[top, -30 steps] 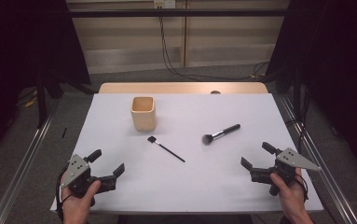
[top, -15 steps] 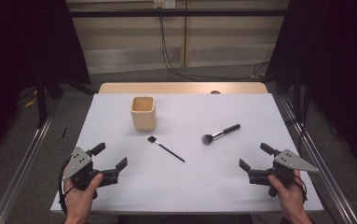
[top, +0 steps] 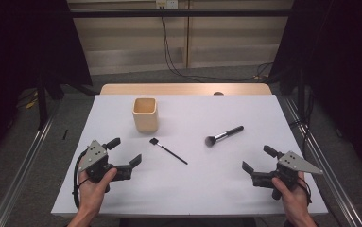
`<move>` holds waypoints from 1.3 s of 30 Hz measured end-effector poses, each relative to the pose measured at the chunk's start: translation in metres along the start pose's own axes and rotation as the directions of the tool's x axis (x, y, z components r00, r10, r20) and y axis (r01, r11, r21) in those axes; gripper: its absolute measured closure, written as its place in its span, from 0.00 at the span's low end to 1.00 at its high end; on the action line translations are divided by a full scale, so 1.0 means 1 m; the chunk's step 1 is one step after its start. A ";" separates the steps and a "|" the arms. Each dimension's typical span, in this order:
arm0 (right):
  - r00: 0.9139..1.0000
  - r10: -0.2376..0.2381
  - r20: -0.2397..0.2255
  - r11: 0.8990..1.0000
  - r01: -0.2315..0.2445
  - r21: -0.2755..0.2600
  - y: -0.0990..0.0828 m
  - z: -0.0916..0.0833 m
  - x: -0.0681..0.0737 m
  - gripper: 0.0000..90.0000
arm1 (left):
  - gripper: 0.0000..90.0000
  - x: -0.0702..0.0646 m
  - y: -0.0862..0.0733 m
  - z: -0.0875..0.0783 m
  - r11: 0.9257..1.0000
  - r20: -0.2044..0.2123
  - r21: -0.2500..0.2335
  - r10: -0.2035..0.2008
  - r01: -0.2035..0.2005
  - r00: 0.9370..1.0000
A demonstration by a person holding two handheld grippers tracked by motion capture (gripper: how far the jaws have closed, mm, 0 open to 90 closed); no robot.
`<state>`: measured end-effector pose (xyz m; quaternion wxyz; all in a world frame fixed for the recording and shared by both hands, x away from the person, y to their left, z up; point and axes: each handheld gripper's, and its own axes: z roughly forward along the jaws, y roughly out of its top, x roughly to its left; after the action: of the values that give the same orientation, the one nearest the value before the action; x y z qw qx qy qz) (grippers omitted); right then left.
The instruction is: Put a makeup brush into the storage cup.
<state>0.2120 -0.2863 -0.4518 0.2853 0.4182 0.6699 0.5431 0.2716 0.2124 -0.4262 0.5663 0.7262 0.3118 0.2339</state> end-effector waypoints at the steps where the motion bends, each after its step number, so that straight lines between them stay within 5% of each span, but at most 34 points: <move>1: 1.000 -0.001 -0.001 1.000 0.001 0.000 0.000 0.000 0.000 0.00 | 0.04 0.000 0.000 0.002 1.000 0.012 -0.006 -0.009 0.009 1.000; 3: 1.000 -0.004 -0.001 1.000 0.004 -0.001 0.000 0.000 0.000 0.00 | 0.04 0.001 0.000 0.004 1.000 0.023 -0.013 -0.028 0.028 0.999; 12: 1.000 -0.002 -0.003 1.000 0.002 0.000 0.000 0.001 0.000 0.00 | 0.04 0.001 0.008 0.025 1.000 0.034 -0.007 0.020 -0.020 0.999; 39: 1.000 0.003 -0.018 1.000 -0.003 0.006 0.000 0.002 0.000 0.00 | 0.03 0.002 0.029 0.078 0.999 0.098 0.022 0.028 -0.030 0.995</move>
<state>0.2135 -0.2856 -0.4527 0.2772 0.4150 0.6735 0.5454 0.3320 0.1562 -0.4174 0.5689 0.7477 0.2759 0.2027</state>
